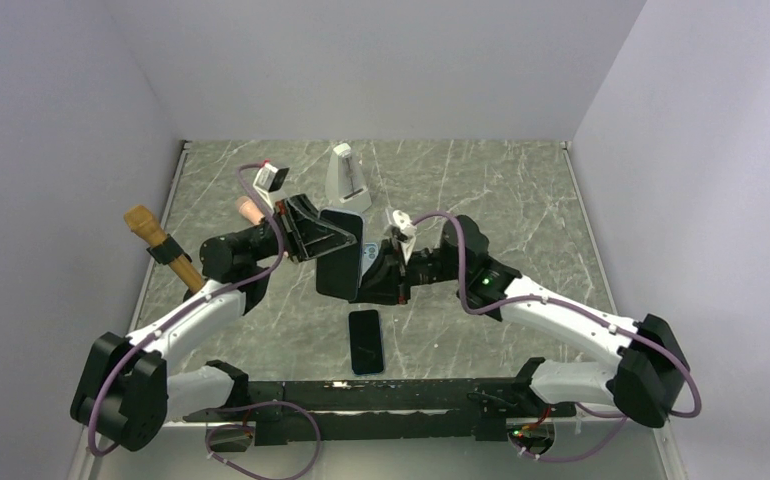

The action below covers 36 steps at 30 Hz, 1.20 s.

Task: Take the phone out of the phone case
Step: Remove the phone case from the phone.

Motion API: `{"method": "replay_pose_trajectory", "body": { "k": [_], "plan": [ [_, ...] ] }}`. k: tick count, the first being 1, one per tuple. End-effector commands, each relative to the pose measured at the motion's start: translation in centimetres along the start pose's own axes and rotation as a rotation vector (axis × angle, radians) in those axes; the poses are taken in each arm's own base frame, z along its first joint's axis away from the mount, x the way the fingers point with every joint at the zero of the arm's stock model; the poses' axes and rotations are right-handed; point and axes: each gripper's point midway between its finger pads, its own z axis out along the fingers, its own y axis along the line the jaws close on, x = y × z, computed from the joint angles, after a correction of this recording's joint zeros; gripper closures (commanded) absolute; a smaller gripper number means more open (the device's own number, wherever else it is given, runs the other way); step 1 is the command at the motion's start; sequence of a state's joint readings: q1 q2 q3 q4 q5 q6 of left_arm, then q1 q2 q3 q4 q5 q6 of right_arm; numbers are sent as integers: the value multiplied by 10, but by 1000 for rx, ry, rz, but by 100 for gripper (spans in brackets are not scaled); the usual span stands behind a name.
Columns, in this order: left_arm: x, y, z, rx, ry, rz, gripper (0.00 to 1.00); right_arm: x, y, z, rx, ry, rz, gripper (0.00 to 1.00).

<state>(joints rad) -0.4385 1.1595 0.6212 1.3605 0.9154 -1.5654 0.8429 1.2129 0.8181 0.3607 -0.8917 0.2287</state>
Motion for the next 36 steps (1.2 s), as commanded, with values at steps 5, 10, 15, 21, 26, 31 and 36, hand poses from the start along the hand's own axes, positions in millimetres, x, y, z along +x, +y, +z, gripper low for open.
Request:
{"method": "replay_pose_trajectory", "body": {
  "k": [5,10,15,21,26,31,36],
  "plan": [
    [-37,-40,0,-15,-329,134,100,-50,-53,-43,359,-437,192,55],
    [-73,-42,-17,-17,-585,167,100,-48,-10,-43,162,-490,153,31],
    [-81,-43,4,43,-567,181,100,-47,4,-42,126,-507,114,27],
    [-80,-29,15,118,-601,85,100,-56,4,-29,151,-506,89,26],
    [-80,-31,24,194,-609,47,100,-59,-2,-35,193,-557,84,32],
    [-78,-28,25,207,-609,16,100,-62,2,-34,186,-540,42,37],
    [-76,-29,25,220,-596,-6,100,-64,-1,-37,217,-548,31,40]
  ]
}}
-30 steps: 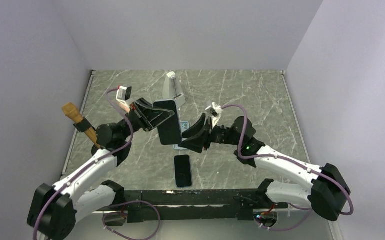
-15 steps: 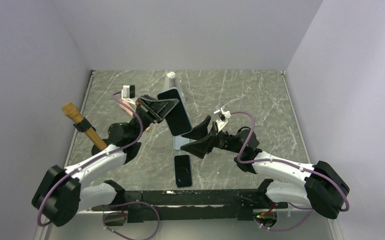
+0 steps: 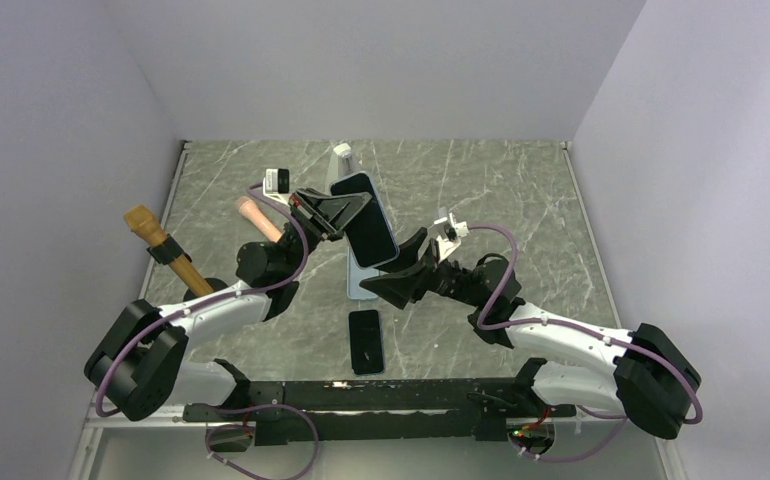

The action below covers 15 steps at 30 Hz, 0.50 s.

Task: Take the phone out of the phone case
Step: Remove the phone case from the phone.

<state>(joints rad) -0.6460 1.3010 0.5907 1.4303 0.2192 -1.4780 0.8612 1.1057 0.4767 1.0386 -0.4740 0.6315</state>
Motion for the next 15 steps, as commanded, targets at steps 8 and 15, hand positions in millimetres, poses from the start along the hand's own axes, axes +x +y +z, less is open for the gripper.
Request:
{"method": "replay_pose_trajectory", "body": {
  "k": [8,15],
  "plan": [
    [-5,-80,3,290,-30,-13,100,-27,11,7,-31,-55,-125,42],
    [-2,-85,4,306,-9,-26,100,-34,14,11,-40,-65,-145,45]
  ]
}}
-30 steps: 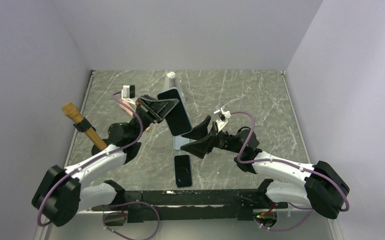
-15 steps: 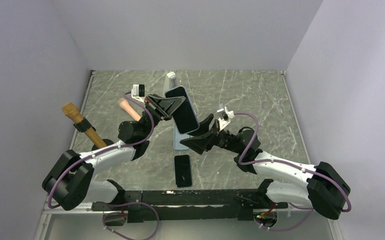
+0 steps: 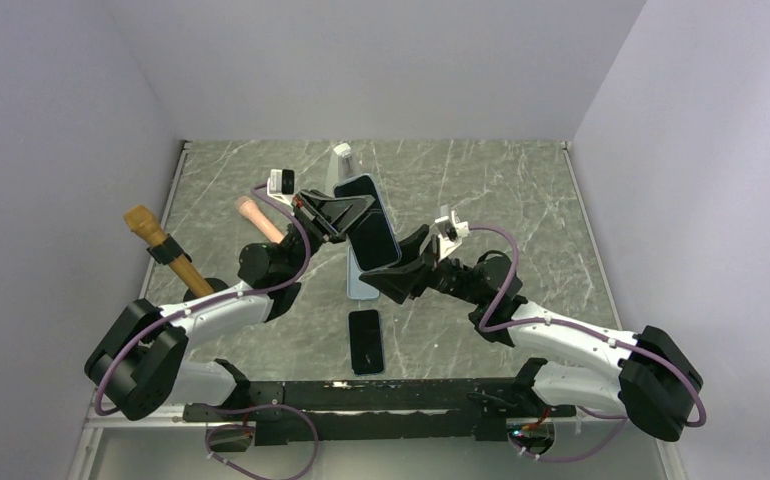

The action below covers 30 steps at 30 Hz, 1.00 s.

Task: Take the phone out of the phone case
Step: Remove the phone case from the phone.

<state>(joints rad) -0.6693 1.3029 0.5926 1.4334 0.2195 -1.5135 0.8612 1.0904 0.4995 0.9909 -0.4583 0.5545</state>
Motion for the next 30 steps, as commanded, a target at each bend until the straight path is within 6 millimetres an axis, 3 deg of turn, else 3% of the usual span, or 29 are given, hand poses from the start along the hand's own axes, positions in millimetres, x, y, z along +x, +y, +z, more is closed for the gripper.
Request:
{"method": "replay_pose_trajectory", "body": {
  "k": [1,11,17,19,20,21,25,30],
  "plan": [
    [-5,-81,3,297,-17,20,100,-29,16,9,-62,-66,-74,45],
    [-2,-88,2,312,-18,25,100,-31,6,16,-16,-63,-63,54],
    [0,-95,3,327,-17,3,100,-24,-12,18,58,-44,-93,73],
    [1,-101,3,339,-12,-29,100,-16,-26,17,113,-13,-131,85],
    [1,-104,2,344,-9,-49,100,-12,-36,17,149,9,-154,97],
    [4,-107,2,350,0,-73,100,-10,-46,17,191,27,-180,100],
    [9,-121,-7,370,34,-127,100,2,-74,8,290,97,-278,100],
    [9,-136,-20,378,31,-120,100,8,-88,-2,276,114,-286,100]
  ]
}}
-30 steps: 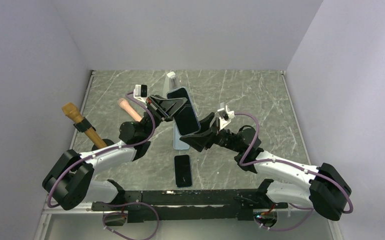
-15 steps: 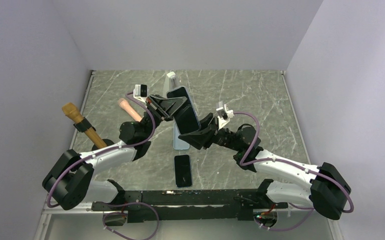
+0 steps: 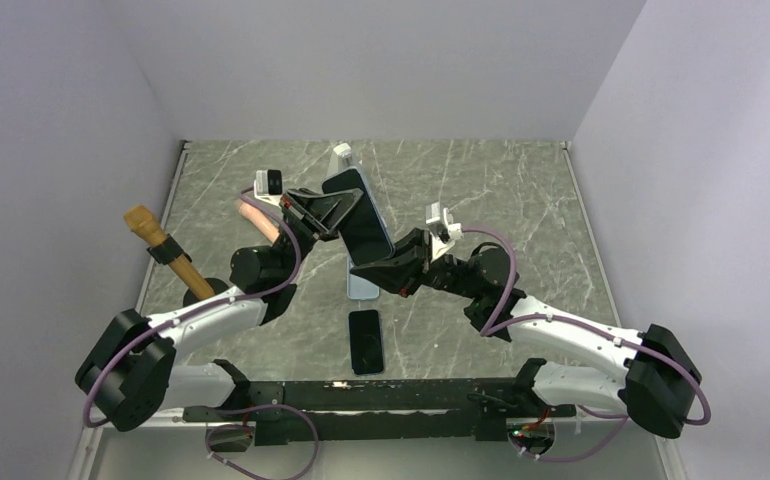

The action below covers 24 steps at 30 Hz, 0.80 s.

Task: Take the phone out of the phone case
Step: Remove the phone case from the phone.

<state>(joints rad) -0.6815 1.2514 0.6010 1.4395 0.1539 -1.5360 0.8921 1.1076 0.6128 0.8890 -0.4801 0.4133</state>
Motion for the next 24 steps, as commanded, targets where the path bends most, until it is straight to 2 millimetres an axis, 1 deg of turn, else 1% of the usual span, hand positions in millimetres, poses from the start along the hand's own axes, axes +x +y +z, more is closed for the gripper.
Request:
{"method": "replay_pose_trajectory", "body": {
  "k": [1,7,12,18,21,24],
  "plan": [
    [21,-111,-20,314,96,-111,100,36,-95,-27,310,120,-148,100],
    [23,-125,-18,354,125,-135,100,48,-93,-23,247,160,-157,100],
    [26,-130,-17,367,143,-146,100,55,-92,-19,182,200,-167,100],
    [27,-128,-17,362,151,-162,100,57,-98,-16,151,208,-154,100],
    [28,-127,-18,362,152,-155,100,59,-103,-17,163,211,-138,100],
    [30,-120,-18,344,157,-141,100,56,-100,-21,183,203,-86,100]
  ]
}}
